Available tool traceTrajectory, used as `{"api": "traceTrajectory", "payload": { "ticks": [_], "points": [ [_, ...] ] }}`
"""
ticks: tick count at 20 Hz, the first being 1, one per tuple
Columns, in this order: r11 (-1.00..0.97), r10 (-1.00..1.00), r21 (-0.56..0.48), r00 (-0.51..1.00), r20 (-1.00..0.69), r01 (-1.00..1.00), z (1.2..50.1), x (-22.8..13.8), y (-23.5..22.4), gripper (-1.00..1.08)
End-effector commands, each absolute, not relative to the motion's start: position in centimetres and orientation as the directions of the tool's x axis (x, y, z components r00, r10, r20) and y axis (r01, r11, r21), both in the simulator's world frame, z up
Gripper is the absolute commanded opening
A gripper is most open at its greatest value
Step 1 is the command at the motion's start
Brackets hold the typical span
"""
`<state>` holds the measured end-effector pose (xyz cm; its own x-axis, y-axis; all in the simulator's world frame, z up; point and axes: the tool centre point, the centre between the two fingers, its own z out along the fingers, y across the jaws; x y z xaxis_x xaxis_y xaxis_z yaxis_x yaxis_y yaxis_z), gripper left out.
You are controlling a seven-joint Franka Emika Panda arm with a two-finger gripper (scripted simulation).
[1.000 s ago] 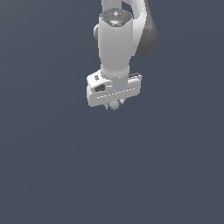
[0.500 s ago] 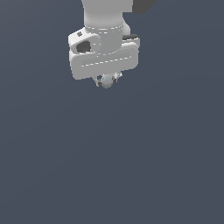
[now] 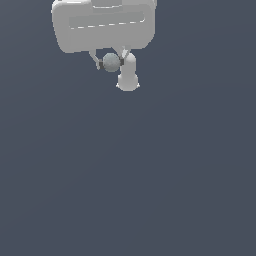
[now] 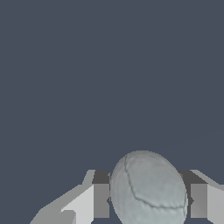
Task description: Pick up the object and move it to a goal position.
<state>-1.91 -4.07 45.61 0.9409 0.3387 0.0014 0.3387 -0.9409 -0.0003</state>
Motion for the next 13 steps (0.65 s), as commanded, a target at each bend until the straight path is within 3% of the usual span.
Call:
{"api": "traceTrajectory", "payload": {
  "ticks": [1, 13],
  "points": [
    [-0.941, 0.339, -0.001, 0.941, 0.000, 0.339, 47.1, -1.9, -4.4, -1.00],
    [-0.941, 0.339, 0.000, 0.941, 0.000, 0.339, 49.7, -1.8, -5.1, -1.00]
  ]
}}
